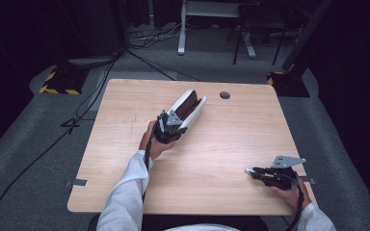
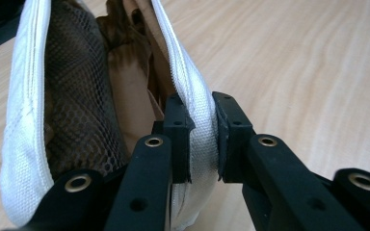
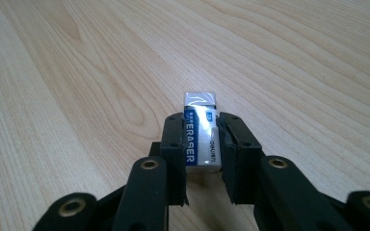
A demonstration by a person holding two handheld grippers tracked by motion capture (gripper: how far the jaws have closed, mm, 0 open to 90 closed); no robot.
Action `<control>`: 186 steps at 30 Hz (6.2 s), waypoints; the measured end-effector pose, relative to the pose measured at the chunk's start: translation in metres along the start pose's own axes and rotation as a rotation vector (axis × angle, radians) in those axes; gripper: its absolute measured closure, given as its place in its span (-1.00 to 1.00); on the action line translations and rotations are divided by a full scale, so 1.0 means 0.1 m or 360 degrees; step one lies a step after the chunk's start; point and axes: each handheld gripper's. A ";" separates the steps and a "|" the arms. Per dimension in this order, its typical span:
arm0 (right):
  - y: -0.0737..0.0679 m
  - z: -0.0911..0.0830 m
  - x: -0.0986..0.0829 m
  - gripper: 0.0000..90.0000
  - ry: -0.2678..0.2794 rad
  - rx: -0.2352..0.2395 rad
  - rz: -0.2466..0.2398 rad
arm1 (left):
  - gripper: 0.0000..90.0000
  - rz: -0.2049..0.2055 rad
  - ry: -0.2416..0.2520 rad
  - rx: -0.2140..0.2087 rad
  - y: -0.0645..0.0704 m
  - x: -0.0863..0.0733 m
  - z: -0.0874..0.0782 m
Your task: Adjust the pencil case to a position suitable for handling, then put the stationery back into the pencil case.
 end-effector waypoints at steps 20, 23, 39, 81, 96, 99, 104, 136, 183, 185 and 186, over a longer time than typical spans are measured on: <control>0.01 0.00 0.00 0.63 0.0005 -0.0016 0.0015 | 0.58 0.0256 0.0040 -0.0253 0.60 -0.14 -0.34; 0.01 0.00 0.00 0.63 0.0005 -0.0016 0.0017 | 0.47 0.0266 0.0036 -0.0229 0.63 -0.16 -0.42; 0.00 0.00 0.00 0.63 0.0008 -0.0023 0.0010 | 0.43 0.0130 0.0048 -0.0089 0.81 0.05 -0.22; 0.04 -0.03 0.00 0.64 0.0033 -0.0002 0.0052 | -0.45 -0.0007 -0.0166 0.0109 0.53 -0.91 -0.91; 0.13 -0.20 0.11 0.64 0.0147 -0.0043 0.0040 | -0.65 -0.0209 -0.0315 0.0087 0.31 -1.34 -0.89; 0.15 -0.25 0.14 0.64 0.0174 -0.0058 0.0041 | -0.65 -0.0260 -0.0275 0.0070 0.29 -1.39 -0.90; 0.17 -0.34 0.24 0.64 0.0233 -0.0076 0.0013 | -0.65 -0.0270 -0.0267 0.0091 0.30 -1.41 -0.91; 0.03 -0.48 1.14 0.64 0.0407 -0.0044 -0.0243 | -0.71 -0.0279 -0.0273 0.0086 0.29 -1.39 -0.88; -0.29 0.26 1.69 0.63 0.0233 0.0244 -0.0448 | -0.71 -0.0277 -0.0272 0.0088 0.28 -1.39 -0.88; -0.30 0.30 1.69 0.63 0.0216 0.0255 -0.0453 | -0.71 -0.0278 -0.0272 0.0088 0.28 -1.39 -0.88; -0.31 0.32 1.69 0.63 0.0212 0.0262 -0.0458 | -0.71 -0.0279 -0.0273 0.0089 0.29 -1.39 -0.88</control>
Point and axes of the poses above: each handheld gripper's, and its own axes: z roughly forward along the jaws, x roughly out of its top, y roughly to its right, and after that the axes turned 2 degrees about x, right-handed
